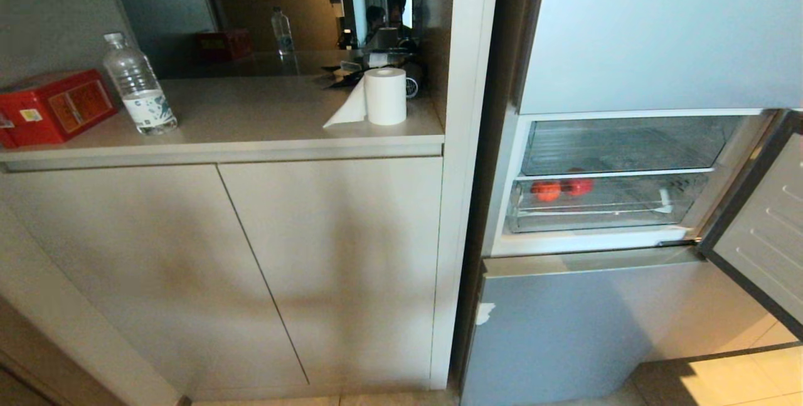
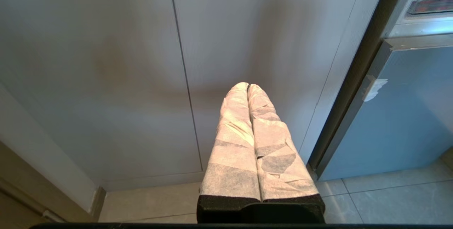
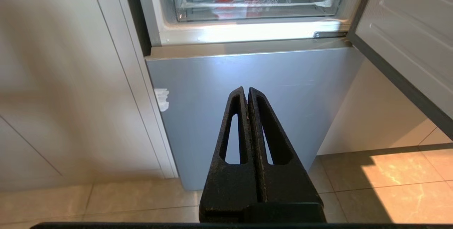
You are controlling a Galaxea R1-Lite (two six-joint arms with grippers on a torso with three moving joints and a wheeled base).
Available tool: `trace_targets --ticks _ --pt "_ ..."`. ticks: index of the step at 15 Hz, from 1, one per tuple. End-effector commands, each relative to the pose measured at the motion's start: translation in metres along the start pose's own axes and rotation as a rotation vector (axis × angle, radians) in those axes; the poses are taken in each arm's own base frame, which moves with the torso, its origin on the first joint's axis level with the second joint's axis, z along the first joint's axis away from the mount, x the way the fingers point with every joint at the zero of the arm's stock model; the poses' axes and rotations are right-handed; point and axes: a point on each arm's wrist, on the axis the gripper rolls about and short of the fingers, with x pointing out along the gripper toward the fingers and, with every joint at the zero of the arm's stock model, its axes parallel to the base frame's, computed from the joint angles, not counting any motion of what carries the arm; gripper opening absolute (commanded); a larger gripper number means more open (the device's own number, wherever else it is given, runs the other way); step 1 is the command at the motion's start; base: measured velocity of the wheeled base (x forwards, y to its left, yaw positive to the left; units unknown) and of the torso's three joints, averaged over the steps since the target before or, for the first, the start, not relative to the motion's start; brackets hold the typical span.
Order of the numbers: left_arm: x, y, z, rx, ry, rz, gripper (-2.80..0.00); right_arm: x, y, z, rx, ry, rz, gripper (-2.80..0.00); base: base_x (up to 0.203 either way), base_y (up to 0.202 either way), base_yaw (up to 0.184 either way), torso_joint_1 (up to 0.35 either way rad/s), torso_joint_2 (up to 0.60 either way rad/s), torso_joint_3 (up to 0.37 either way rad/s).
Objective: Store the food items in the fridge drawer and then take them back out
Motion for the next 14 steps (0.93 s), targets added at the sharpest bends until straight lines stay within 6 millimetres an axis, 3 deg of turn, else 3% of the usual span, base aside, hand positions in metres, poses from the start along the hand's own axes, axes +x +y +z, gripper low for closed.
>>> trace_targets --ticks 1,14 --pt "0.0 0.0 -0.0001 0.0 0.002 0.0 -2.8 0.0001 0.0 -0.0006 0.001 0.005 0.001 -2.8 0.0 0.0 0.0 0.0 0.0 0.0" --pt "0.0 0.0 0.0 0.0 0.0 0.0 -2.8 0.0 0.0002 -0.0007 -0.049 0.006 0.011 -2.8 0.0 0.007 -0.165 0.001 0.0 0.002"
